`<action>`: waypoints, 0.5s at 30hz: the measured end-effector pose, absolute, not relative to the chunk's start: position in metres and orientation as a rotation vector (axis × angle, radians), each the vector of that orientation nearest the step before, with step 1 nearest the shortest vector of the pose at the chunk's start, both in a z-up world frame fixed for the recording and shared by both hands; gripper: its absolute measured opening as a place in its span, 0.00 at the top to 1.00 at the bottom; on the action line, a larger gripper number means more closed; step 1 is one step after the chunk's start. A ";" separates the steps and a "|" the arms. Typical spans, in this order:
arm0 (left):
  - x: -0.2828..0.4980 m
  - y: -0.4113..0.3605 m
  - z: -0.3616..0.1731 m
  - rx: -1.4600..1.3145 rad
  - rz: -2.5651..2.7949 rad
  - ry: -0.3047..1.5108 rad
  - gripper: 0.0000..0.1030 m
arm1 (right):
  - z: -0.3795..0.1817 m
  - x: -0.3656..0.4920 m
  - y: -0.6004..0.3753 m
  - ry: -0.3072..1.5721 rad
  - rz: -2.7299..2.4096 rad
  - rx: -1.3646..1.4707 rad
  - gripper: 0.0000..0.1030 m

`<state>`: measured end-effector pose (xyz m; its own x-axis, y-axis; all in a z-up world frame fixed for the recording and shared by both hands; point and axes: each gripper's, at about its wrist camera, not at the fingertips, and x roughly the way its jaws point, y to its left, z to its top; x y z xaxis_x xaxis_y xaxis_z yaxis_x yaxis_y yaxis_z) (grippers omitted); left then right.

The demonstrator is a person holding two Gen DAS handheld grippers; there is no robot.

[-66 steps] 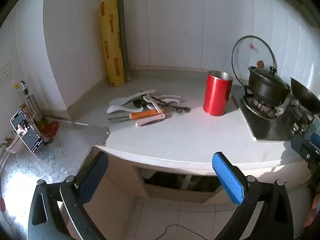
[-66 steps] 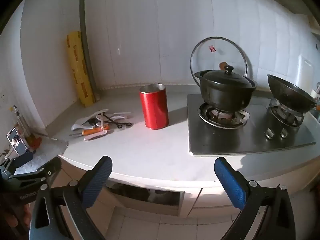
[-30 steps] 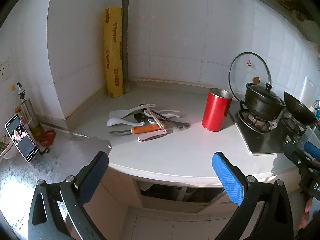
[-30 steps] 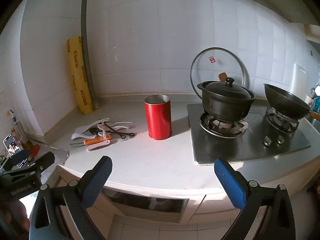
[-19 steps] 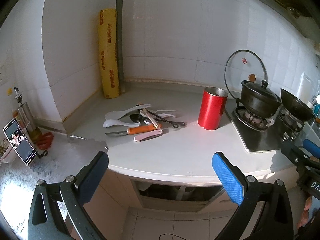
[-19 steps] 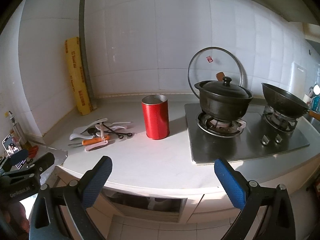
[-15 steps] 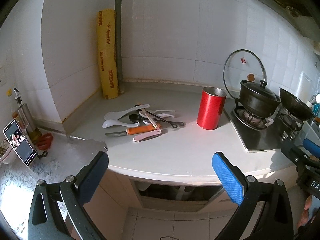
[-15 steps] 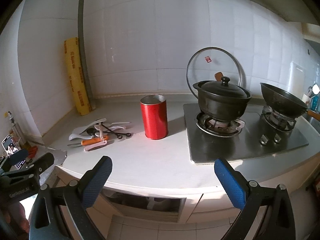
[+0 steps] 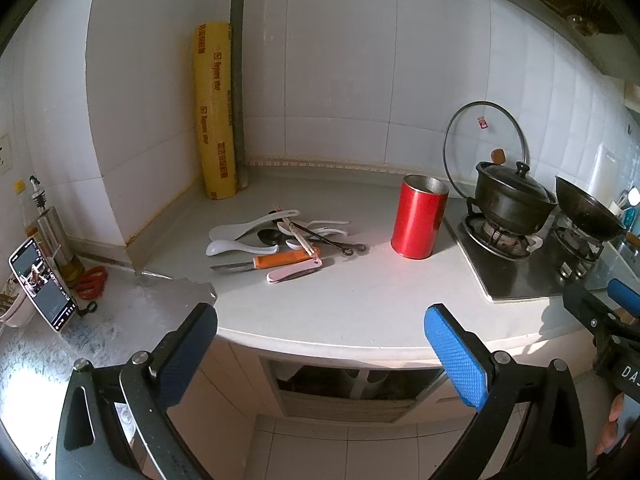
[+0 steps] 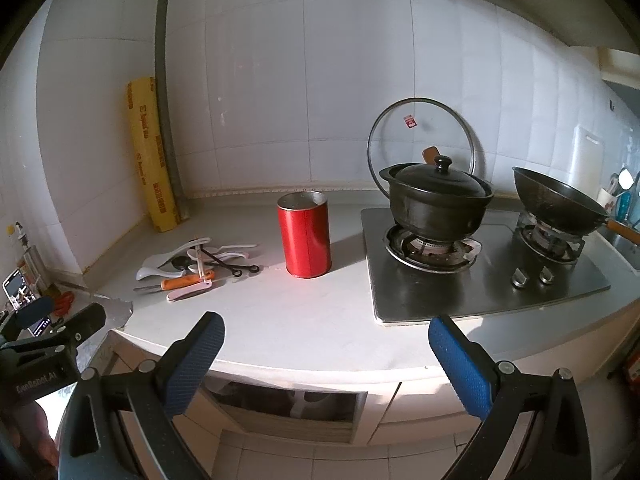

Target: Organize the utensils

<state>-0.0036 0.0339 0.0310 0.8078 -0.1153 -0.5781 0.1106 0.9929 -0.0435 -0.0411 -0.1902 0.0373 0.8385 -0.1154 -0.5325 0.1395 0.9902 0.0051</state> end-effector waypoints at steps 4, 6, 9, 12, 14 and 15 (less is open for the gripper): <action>-0.007 0.036 0.032 -0.011 -0.129 0.615 0.00 | 0.038 -0.046 -0.188 0.558 -0.141 0.039 0.00; -0.007 0.036 0.032 -0.012 -0.134 0.616 0.00 | 0.040 -0.048 -0.187 0.556 -0.145 0.037 0.00; -0.007 0.037 0.033 -0.014 -0.141 0.616 0.00 | 0.040 -0.051 -0.186 0.555 -0.148 0.033 0.00; -0.007 0.039 0.033 -0.011 -0.146 0.616 0.00 | 0.041 -0.051 -0.184 0.556 -0.153 0.030 0.00; -0.005 0.039 0.032 -0.010 -0.150 0.618 0.00 | 0.041 -0.051 -0.182 0.558 -0.157 0.030 0.00; -0.004 0.040 0.032 -0.009 -0.152 0.619 0.00 | 0.041 -0.050 -0.181 0.559 -0.157 0.030 0.00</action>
<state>-0.0041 0.0401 0.0319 0.8038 -0.1441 -0.5771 0.1389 0.9889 -0.0535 -0.0499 -0.1813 0.0412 0.8362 -0.1406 -0.5300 0.1567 0.9875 -0.0147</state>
